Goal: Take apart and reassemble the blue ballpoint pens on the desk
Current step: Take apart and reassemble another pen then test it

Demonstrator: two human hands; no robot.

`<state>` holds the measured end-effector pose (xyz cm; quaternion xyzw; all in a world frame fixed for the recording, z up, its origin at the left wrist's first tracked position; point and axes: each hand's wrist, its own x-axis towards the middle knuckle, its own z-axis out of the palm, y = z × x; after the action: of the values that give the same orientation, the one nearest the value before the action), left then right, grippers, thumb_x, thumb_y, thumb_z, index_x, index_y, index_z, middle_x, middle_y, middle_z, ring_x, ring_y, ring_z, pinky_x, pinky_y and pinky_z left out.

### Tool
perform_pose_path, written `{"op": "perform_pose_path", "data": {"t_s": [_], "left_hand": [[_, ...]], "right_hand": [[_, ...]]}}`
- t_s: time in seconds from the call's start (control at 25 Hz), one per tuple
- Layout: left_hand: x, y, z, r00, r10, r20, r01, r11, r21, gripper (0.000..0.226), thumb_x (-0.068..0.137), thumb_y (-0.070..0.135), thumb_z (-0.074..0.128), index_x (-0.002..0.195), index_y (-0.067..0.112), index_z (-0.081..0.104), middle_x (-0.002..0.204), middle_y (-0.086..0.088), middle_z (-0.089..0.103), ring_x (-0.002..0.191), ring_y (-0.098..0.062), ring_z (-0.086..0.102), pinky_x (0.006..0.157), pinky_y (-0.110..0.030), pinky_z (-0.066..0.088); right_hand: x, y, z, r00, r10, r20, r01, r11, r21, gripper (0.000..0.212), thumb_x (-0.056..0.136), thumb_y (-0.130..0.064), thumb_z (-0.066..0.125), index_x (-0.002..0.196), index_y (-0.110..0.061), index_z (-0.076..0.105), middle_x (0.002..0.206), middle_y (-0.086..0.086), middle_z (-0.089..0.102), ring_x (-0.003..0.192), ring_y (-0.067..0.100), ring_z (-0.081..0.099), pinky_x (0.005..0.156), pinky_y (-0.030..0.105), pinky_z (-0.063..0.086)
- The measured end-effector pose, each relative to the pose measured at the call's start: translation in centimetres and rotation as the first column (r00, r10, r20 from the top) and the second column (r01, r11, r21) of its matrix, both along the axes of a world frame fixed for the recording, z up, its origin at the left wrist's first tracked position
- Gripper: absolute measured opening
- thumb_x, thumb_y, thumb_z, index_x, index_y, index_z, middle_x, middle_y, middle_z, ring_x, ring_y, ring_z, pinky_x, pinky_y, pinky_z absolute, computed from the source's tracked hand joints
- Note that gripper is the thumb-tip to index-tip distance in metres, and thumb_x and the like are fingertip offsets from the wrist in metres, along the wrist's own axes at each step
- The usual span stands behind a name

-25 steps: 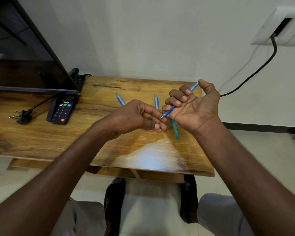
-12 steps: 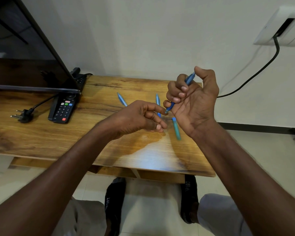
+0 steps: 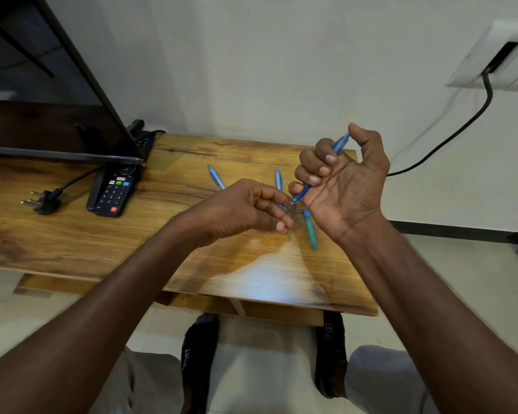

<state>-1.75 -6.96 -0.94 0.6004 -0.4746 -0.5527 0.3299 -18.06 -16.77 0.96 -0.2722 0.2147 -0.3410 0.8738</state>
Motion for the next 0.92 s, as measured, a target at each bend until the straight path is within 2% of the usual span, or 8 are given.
{"op": "perform_pose_path", "data": {"t_s": [0.16, 0.24, 0.36, 0.52, 0.76, 0.92], "left_hand": [[-0.2, 0.0, 0.1, 1.0, 0.01, 0.029, -0.01, 1.0, 0.001, 0.033, 0.09, -0.011, 0.072, 0.12, 0.003, 0.072, 0.109, -0.017, 0.08, 0.101, -0.026, 0.073, 0.1, -0.049, 0.056], [-0.2, 0.1, 0.2, 0.999, 0.008, 0.035, -0.008, 1.0, 0.005, 0.032, 0.09, -0.01, 0.072, 0.119, 0.003, 0.073, 0.109, -0.016, 0.08, 0.101, -0.027, 0.073, 0.102, -0.052, 0.055], [-0.1, 0.0, 0.3, 0.999, -0.006, 0.043, 0.006, 1.0, -0.001, 0.032, 0.09, -0.008, 0.073, 0.12, 0.004, 0.073, 0.108, -0.013, 0.081, 0.101, -0.025, 0.075, 0.101, -0.052, 0.056], [0.0, 0.0, 0.2, 0.999, -0.009, 0.05, 0.009, 1.0, 0.008, 0.034, 0.091, -0.007, 0.073, 0.123, 0.005, 0.072, 0.109, -0.012, 0.081, 0.1, -0.021, 0.076, 0.099, -0.047, 0.058], [0.1, 0.0, 0.1, 0.998, -0.014, 0.056, 0.014, 1.0, 0.0, 0.034, 0.092, -0.007, 0.072, 0.123, 0.006, 0.073, 0.109, -0.013, 0.081, 0.101, -0.023, 0.076, 0.099, -0.047, 0.058], [0.1, -0.1, 0.2, 0.998, -0.019, 0.058, 0.019, 1.0, -0.006, 0.035, 0.092, -0.006, 0.072, 0.124, 0.006, 0.073, 0.11, -0.013, 0.081, 0.101, -0.022, 0.076, 0.099, -0.046, 0.058]], "right_hand": [[0.0, 0.0, 0.0, 1.0, 0.02, 0.023, -0.021, 0.999, 0.026, 0.047, 0.096, -0.056, 0.041, 0.068, -0.019, 0.034, 0.068, -0.002, 0.02, 0.061, 0.017, 0.022, 0.064, 0.034, 0.028], [0.0, -0.1, -0.2, 0.999, 0.02, 0.043, -0.023, 0.997, 0.068, 0.049, 0.097, -0.059, 0.041, 0.069, -0.019, 0.036, 0.069, -0.002, 0.022, 0.062, 0.016, 0.023, 0.064, 0.034, 0.028], [0.0, -0.2, -0.4, 0.999, -0.012, 0.039, 0.009, 0.997, 0.08, 0.046, 0.096, -0.056, 0.038, 0.068, -0.02, 0.033, 0.067, -0.002, 0.021, 0.061, 0.016, 0.021, 0.064, 0.035, 0.026], [-0.1, -0.3, -0.5, 0.999, -0.03, 0.034, 0.027, 0.995, 0.092, 0.048, 0.097, -0.058, 0.04, 0.068, -0.02, 0.038, 0.065, -0.003, 0.026, 0.058, 0.017, 0.027, 0.064, 0.034, 0.029], [-0.2, -0.4, -1.3, 0.988, -0.067, 0.142, 0.016, 0.942, 0.334, 0.048, 0.097, -0.057, 0.04, 0.067, -0.02, 0.039, 0.069, -0.004, 0.026, 0.061, 0.016, 0.027, 0.067, 0.034, 0.029], [-0.3, -0.5, -1.4, 0.987, -0.089, 0.135, 0.036, 0.935, 0.352, 0.048, 0.097, -0.056, 0.039, 0.066, -0.02, 0.037, 0.068, -0.004, 0.026, 0.061, 0.016, 0.026, 0.068, 0.034, 0.028]]}}
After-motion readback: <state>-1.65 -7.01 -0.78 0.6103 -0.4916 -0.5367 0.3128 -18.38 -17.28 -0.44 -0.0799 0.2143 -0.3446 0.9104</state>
